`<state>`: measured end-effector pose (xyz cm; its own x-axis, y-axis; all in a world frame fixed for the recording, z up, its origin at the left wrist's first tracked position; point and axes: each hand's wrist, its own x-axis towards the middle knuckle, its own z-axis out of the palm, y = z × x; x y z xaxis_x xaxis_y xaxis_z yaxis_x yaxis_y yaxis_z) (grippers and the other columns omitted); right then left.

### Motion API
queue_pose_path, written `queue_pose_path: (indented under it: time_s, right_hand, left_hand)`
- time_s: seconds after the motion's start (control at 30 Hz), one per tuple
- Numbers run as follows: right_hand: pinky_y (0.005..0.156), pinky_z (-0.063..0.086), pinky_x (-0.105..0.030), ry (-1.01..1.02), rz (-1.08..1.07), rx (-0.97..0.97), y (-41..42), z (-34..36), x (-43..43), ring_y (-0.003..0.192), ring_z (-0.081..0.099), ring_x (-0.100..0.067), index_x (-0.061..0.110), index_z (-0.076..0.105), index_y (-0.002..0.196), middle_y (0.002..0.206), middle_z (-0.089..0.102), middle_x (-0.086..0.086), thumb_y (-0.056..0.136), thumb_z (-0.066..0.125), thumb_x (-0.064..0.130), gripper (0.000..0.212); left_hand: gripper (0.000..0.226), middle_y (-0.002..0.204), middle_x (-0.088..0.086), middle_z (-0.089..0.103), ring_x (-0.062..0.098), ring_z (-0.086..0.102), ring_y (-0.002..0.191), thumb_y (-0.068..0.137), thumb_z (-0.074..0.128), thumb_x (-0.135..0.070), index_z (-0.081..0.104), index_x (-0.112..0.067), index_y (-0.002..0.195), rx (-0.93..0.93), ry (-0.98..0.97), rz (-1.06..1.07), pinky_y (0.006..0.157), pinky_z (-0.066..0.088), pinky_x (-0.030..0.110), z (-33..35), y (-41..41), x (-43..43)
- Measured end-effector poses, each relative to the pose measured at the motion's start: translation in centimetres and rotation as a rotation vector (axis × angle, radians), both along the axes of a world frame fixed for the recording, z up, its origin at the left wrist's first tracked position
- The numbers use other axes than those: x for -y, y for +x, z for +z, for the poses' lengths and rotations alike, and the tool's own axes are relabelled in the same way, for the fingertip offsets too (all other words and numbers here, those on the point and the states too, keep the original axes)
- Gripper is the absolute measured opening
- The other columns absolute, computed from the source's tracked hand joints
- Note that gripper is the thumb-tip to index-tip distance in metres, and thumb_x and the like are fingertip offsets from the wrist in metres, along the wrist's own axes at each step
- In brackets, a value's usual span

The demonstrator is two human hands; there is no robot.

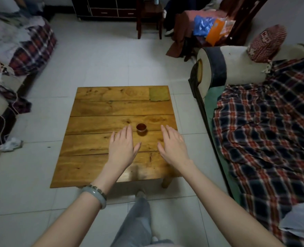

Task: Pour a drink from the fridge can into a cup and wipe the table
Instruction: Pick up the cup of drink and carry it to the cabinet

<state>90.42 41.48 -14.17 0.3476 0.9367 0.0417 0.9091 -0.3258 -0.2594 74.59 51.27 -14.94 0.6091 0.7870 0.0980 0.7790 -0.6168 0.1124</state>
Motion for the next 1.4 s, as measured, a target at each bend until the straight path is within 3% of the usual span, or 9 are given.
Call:
queue_pose_path:
  time_s: [0.3, 0.57, 0.83, 1.03, 1.13, 1.27, 1.33, 1.4]
  right_hand:
    - [0.115, 0.016, -0.032, -0.115, 0.019, -0.115, 4.6, -3.2, -9.1, 0.141, 0.022, -0.022, 0.011, 0.017, 0.148, 0.153, 0.025, -0.011, 0.096, 0.041, 0.034, 0.062]
    - [0.115, 0.017, -0.032, -0.23, 0.028, -0.156, 7.2, -8.0, -13.6, 0.141, 0.022, -0.021, 0.013, 0.017, 0.148, 0.153, 0.026, -0.008, 0.096, 0.04, 0.035, 0.061]
    - [0.114, 0.018, -0.035, -0.318, 0.058, -0.263, 9.4, -14.9, -17.3, 0.141, 0.021, -0.021, 0.013, 0.017, 0.148, 0.153, 0.024, -0.006, 0.094, 0.045, 0.035, 0.064]
    - [0.114, 0.022, -0.034, -0.31, 0.089, -0.431, 11.0, -21.0, -19.5, 0.138, 0.026, -0.024, 0.007, 0.027, 0.144, 0.149, 0.032, -0.011, 0.085, 0.058, 0.011, 0.067]
    - [0.115, 0.022, -0.036, -0.315, 0.071, -0.563, 11.5, -24.3, -20.3, 0.137, 0.031, -0.028, 0.003, 0.034, 0.141, 0.146, 0.037, -0.015, 0.081, 0.059, 0.004, 0.065]
    - [0.107, 0.036, -0.037, -0.244, -0.018, -0.708, 11.2, -27.3, -20.8, 0.126, 0.047, -0.026, 0.004, 0.046, 0.134, 0.135, 0.052, -0.015, 0.073, 0.045, 0.03, 0.066]
    - [0.102, 0.038, -0.028, -0.229, -0.049, -0.75, 10.9, -28.0, -20.9, 0.12, 0.051, -0.023, 0.005, 0.05, 0.13, 0.129, 0.056, -0.013, 0.072, 0.044, 0.029, 0.063]
    - [0.094, 0.035, -0.015, -0.217, -0.058, -0.789, 10.7, -28.2, -21.0, 0.114, 0.054, -0.021, 0.004, 0.054, 0.125, 0.124, 0.06, -0.012, 0.077, 0.051, 0.01, 0.049]
  left_hand:
    - [0.073, 0.135, 0.018, 0.051, 0.032, 0.052, 0.119, 0.087, 0.056, -0.047, 0.037, 0.001, 0.139, -0.034, -0.156, -0.003, 0.103, 0.035, 0.045, -4.4, 4.7, -9.2]
    - [0.073, 0.15, 0.013, 0.03, 0.027, 0.032, 0.136, 0.093, 0.041, -0.052, 0.019, -0.006, 0.146, -0.09, -0.329, 0.041, 0.114, 0.018, 0.041, -9.2, 6.3, -13.6]
    - [0.082, 0.15, 0.01, 0.032, 0.025, 0.033, 0.136, 0.087, 0.043, -0.06, 0.018, -0.01, 0.147, -0.078, -0.448, 0.148, 0.112, 0.023, 0.041, -16.2, 7.3, -16.2]
    - [0.088, 0.148, 0.002, 0.035, 0.017, 0.028, 0.136, 0.076, 0.071, -0.046, 0.025, -0.018, 0.146, 0.265, -0.748, 0.16, 0.111, 0.026, 0.035, -22.0, 8.8, -17.8]
    - [0.098, 0.144, -0.002, 0.039, 0.015, 0.032, 0.133, 0.063, 0.081, -0.047, 0.03, -0.021, 0.143, 0.337, -0.784, 0.19, 0.11, 0.029, 0.035, -24.8, 9.6, -18.2]
    - [0.091, 0.132, -0.006, 0.049, 0.012, 0.041, 0.123, 0.057, 0.085, -0.048, 0.042, -0.025, 0.133, 0.399, -0.755, 0.205, 0.105, 0.036, 0.039, -27.6, 10.5, -18.6]
    - [0.084, 0.127, -0.01, 0.052, 0.011, 0.044, 0.119, 0.056, 0.085, -0.046, 0.046, -0.028, 0.128, 0.446, -0.767, 0.233, 0.102, 0.039, 0.042, -28.8, 10.7, -18.6]
    - [0.081, 0.124, -0.013, 0.053, 0.011, 0.046, 0.118, 0.057, 0.086, -0.044, 0.048, -0.03, 0.126, 0.484, -0.779, 0.254, 0.1, 0.042, 0.042, -29.5, 11.0, -18.4]
